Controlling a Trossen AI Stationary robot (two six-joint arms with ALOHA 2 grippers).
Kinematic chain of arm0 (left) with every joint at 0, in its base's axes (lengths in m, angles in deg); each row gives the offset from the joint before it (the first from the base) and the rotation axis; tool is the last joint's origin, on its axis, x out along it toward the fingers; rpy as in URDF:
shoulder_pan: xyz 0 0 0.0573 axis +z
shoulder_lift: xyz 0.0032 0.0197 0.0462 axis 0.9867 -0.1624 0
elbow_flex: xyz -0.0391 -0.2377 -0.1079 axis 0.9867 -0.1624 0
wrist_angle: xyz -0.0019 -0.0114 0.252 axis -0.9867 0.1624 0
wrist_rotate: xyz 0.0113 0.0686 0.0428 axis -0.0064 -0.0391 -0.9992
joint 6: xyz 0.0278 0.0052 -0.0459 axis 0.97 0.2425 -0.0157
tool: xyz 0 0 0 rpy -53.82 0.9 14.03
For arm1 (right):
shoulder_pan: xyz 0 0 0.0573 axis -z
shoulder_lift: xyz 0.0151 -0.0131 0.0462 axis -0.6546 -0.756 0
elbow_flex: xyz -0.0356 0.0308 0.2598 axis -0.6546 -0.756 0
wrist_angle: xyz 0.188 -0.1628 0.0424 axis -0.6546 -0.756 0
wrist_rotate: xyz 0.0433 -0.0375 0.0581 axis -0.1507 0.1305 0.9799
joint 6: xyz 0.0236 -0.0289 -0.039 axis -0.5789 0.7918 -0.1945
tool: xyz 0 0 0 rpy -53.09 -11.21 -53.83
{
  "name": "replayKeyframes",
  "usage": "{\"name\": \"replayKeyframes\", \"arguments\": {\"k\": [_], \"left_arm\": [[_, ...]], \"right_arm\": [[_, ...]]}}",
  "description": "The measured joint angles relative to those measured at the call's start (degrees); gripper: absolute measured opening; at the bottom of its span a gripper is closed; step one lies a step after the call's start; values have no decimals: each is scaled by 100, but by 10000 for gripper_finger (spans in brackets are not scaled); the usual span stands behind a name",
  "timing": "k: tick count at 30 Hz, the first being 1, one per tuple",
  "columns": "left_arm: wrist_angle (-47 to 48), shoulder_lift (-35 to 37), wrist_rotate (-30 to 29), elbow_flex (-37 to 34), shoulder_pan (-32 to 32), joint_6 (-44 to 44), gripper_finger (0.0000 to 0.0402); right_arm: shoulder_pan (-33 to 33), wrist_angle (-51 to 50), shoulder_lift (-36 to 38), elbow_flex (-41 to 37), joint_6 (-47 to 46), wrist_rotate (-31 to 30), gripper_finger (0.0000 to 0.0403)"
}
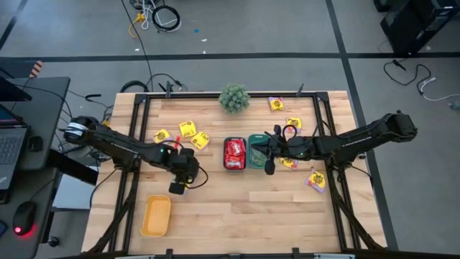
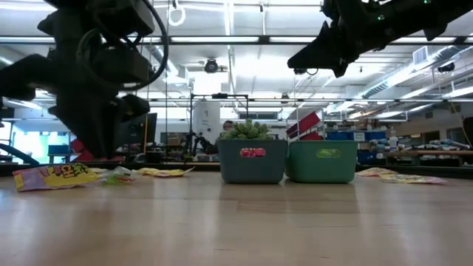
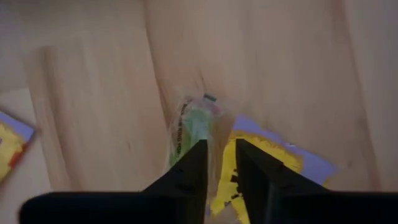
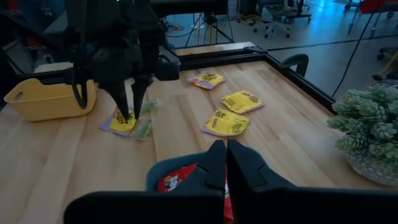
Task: Sort candy
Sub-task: Put the green gummy into the green bin
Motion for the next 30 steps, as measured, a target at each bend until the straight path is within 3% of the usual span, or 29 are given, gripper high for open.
{"name": "replayKeyframes", "arguments": {"k": [7,14,18,23,30], "left_arm": [[-369,-220,-162,-32,6,-198,138],[-472,-604,-326,-32,45,-75,140],[-458,-765,-410,-29,54,-76,108],[-351,-747,-477,71,56,-85,19],[158,-688,-557,801,357,-95,8]], "right_arm": [[0,-11,0,-2,7,-7,2],[0,-31,2,-2,7,-5,3],[0,-35,2,-2,33,-5,3],[0,-35,2,-2,53,-6,3],[0,-201,67,-1,104,-5,3]]}}
